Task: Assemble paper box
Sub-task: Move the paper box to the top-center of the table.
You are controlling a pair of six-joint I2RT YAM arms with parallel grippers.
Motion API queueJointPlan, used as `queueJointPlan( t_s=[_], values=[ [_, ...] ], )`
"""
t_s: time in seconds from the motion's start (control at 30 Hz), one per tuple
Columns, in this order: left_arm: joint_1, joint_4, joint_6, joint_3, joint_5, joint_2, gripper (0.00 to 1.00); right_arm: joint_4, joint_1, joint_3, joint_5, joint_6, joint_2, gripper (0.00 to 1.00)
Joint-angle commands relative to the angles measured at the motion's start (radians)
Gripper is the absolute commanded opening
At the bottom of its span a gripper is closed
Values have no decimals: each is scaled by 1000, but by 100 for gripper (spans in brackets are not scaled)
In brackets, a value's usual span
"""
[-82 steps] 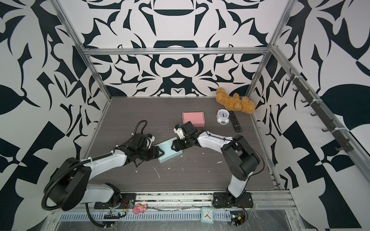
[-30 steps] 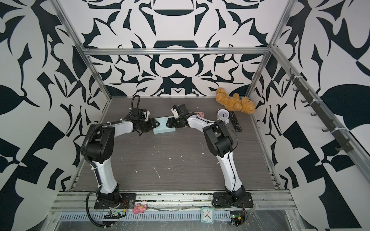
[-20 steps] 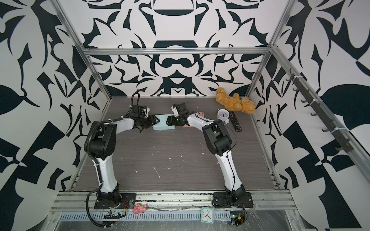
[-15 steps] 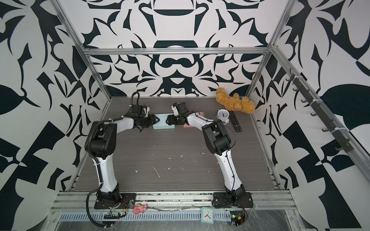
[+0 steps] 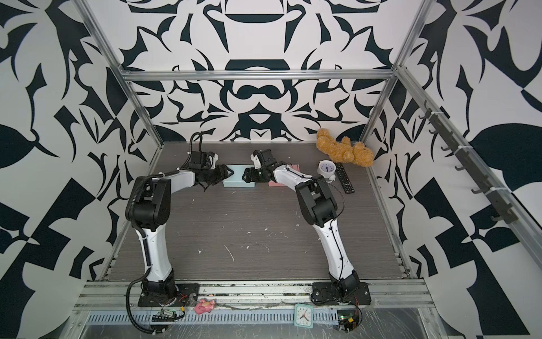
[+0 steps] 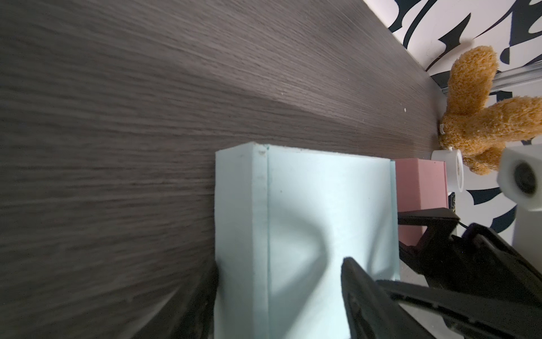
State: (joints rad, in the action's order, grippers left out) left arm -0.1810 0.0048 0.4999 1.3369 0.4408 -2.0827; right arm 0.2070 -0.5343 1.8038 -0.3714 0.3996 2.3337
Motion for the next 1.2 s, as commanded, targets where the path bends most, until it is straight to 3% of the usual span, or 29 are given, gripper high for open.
queueJointPlan(
  t_s=[0.0,0.33,0.5,0.83,1.17],
  values=[
    [-10,24,-1,22,86,-11,70,-29,-32,36,-80,9,4,80],
    [3,-6,-26,9,21,15,82,-38,-33,25,-66,14,-14,86],
    [16,10,-13,-12,21,32,90,-48,-32,12,-54,20,-27,99],
    [59,79,26,-101,53,96,100,-64,-32,-27,-24,24,-76,99],
    [81,101,33,-182,45,196,99,-66,-32,-70,3,25,-153,99]
  ],
)
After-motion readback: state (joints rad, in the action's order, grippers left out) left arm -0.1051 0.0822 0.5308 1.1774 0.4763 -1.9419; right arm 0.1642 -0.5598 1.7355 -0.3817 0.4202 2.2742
